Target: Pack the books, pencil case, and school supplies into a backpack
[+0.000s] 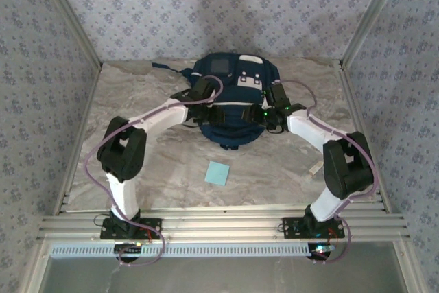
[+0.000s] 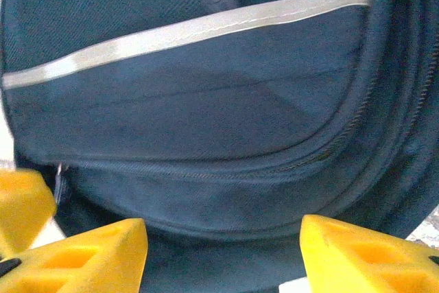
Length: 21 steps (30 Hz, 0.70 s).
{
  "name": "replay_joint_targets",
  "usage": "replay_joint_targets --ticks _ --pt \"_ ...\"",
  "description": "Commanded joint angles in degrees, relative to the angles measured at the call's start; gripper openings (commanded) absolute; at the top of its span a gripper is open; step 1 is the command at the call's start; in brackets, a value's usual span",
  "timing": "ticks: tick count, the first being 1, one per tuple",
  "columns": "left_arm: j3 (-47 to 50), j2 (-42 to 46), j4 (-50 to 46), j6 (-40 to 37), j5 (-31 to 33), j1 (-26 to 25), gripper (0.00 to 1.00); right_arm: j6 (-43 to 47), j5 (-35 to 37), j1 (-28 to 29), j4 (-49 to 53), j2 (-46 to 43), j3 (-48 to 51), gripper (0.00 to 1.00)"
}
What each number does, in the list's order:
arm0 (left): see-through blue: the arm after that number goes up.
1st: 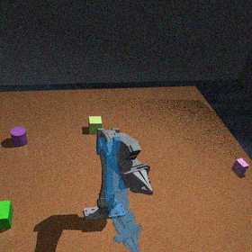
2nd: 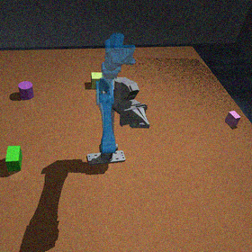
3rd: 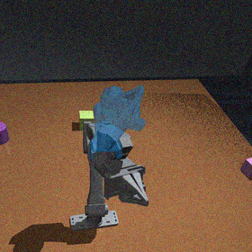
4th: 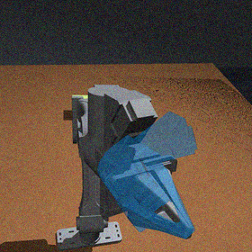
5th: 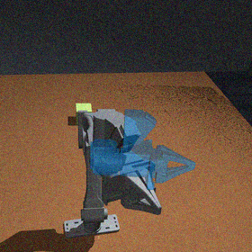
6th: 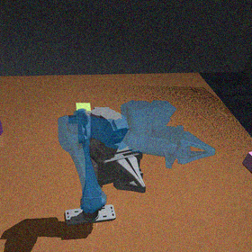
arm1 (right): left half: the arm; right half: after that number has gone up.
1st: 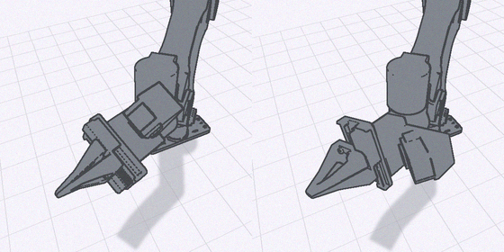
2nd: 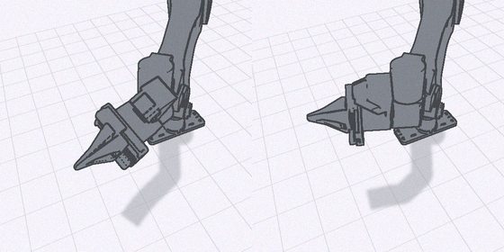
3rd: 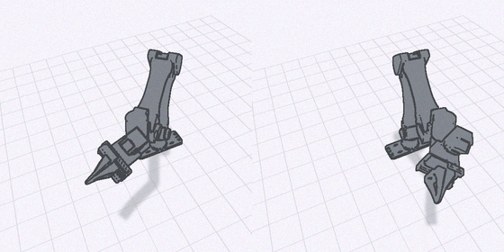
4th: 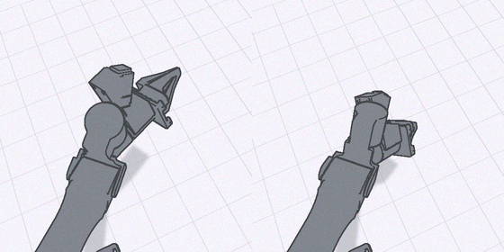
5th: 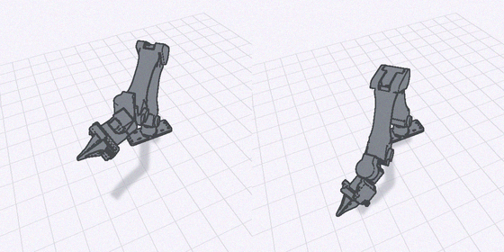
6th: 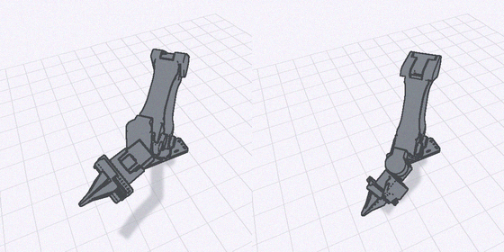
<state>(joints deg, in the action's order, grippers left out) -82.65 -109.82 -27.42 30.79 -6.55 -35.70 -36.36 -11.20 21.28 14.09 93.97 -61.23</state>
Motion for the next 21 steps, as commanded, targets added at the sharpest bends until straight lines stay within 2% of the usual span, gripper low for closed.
replay_joint_targets --ticks 1,7,13,17,19,21 --pt "-3.32 -1.44 -4.0 -3.73 3.44 -1.52 0.44 -5.62 6.1 -0.09 -5.01 0.67 0.72 0.62" --pt "-5.38 -5.05 -6.88 -5.56 7.71 -2.96 0.44 -7.19 9.08 -1.32 -7.51 3.52 -1.08 0.63" --pt "-6.99 -6.99 -9.02 -6.09 9.73 -2.91 0.12 -9.53 9.68 -1.78 -11.09 7.6 -2.71 0.62" --pt "-6.59 -5.61 -8.89 -6.59 8.73 -3.27 0.0 -11.14 13.61 -1.85 -14.2 8.89 -1.67 0.59" --pt "-5.97 -4.37 -8.44 -6.97 7.84 -3.31 0.0 -12.22 14.38 -1.98 -16.73 9.36 -0.58 0.49" --pt "-5.27 -2.89 -8.23 -7.3 7.44 -3.32 0.0 -12.72 13.57 -2.12 -19.24 9.56 0.38 0.21"
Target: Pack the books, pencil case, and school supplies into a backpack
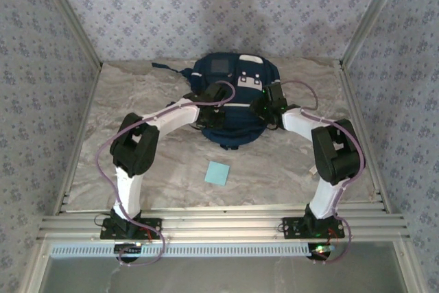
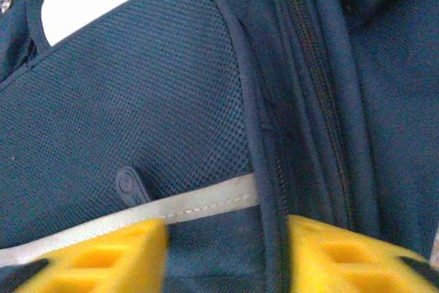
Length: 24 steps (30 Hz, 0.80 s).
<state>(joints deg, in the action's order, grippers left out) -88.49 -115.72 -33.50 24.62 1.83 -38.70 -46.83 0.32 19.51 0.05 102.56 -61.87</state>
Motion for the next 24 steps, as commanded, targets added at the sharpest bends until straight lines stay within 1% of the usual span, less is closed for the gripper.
replay_joint_targets --ticks 1,2,3,7,11,15,19,24 --pt "0.7 3.68 -2.47 -1.38 -0.73 -0.25 0.0 -2.35 1.73 -0.43 -5.74 0.89 1.29 0.11" --pt "0.94 4.28 -2.8 -1.71 -0.36 -0.2 0.0 -2.15 1.29 -0.59 -5.81 0.67 1.52 0.03" --pt "1.11 4.91 -3.02 -2.12 0.33 -0.09 0.0 -1.73 0.88 -0.61 -5.61 0.33 1.49 0.0" --pt "2.09 6.76 -3.73 -5.13 4.33 1.77 0.0 2.35 -0.12 -1.24 -1.95 -2.57 1.79 0.0" --pt "1.63 7.34 -5.07 -6.02 4.08 5.54 0.0 7.16 -1.82 -3.72 -0.33 -5.5 2.93 0.0" --pt "1.91 9.21 -6.87 -7.65 4.88 6.77 0.0 13.35 -4.18 -5.78 2.43 -6.55 1.36 0.0" --pt "1.76 9.86 -7.62 -8.79 5.36 7.7 0.0 19.38 -8.69 -6.91 6.06 -5.94 -1.8 0.0" --pt "-0.78 6.77 -5.75 -10.64 6.73 9.92 0.0 26.08 -14.68 -7.7 10.82 -4.39 -4.93 0.0"
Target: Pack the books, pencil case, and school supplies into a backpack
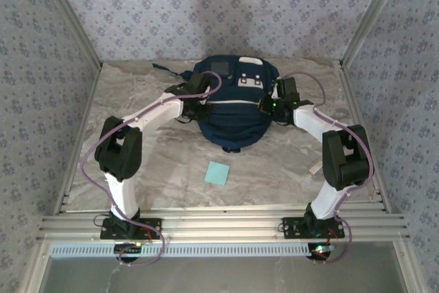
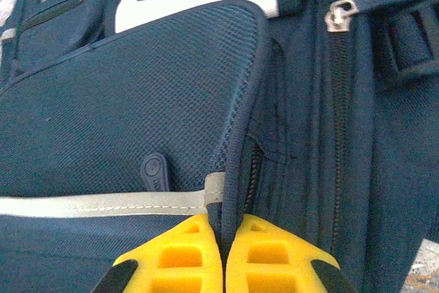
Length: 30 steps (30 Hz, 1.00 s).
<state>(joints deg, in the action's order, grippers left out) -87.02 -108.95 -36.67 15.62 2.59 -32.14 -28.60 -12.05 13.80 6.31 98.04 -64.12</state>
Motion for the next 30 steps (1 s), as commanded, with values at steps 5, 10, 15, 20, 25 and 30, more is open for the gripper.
replay_joint_targets --ticks 5,10,15,20,25,30 --pt "-7.88 -5.39 0.93 -4.85 10.72 4.7 0.0 9.69 -5.92 -2.6 6.43 2.18 -3.73 0.0" --pt "-13.21 -8.83 -1.06 -7.98 15.7 5.47 0.0 11.84 -5.33 -3.23 8.03 2.58 -6.83 0.0" --pt "-16.78 -11.1 0.88 -8.73 13.51 8.43 0.0 13.63 -6.59 -3.36 9.27 3.0 -8.41 0.0" --pt "-19.0 -11.01 -0.65 -8.92 10.28 10.08 0.0 14.55 -5.83 -3.93 10.64 2.79 -8.66 0.0" --pt "-11.2 -5.1 0.56 -6.67 2.09 9.54 0.16 13.07 -7.41 -4.11 9.99 3.04 -10.23 0.0" --pt "-2.45 2.72 2.33 -2.07 -1.92 8.07 0.51 10.68 -10.06 -4.18 9.74 2.8 -12.32 0.24"
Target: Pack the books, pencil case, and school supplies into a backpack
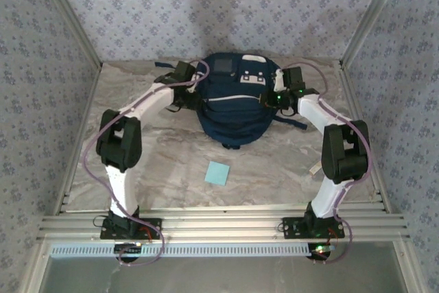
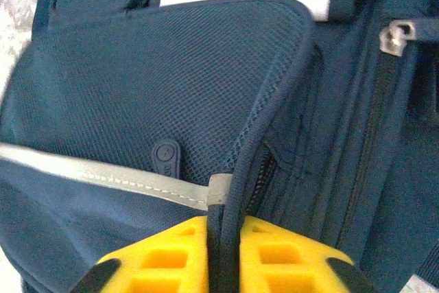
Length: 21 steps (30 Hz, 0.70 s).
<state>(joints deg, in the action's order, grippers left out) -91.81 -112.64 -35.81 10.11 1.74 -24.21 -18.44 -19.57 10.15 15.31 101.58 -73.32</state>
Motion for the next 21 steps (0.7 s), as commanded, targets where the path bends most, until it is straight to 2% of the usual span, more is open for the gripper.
replay_joint_targets --ticks 1,5,8,15,21 --pt "3.8 8.12 1.63 4.43 -1.48 -0.03 0.54 0.09 -2.64 -0.57 1.03 -1.21 -3.35 0.29" --pt "8.41 14.4 2.07 8.0 -1.75 -0.14 0.64 -1.13 -3.19 -0.05 1.89 -3.99 -2.56 0.39" --pt "11.16 17.96 1.89 9.71 -2.39 -0.23 0.64 -0.69 -1.51 0.87 3.74 -6.65 -1.43 0.46" --pt "18.47 23.81 3.23 13.17 -5.33 -2.26 0.64 -1.75 1.03 4.01 8.55 -13.07 2.66 0.49" --pt "27.16 26.78 4.15 17.3 -9.79 -5.98 0.65 -6.25 1.26 11.82 10.82 -17.98 11.01 0.51"
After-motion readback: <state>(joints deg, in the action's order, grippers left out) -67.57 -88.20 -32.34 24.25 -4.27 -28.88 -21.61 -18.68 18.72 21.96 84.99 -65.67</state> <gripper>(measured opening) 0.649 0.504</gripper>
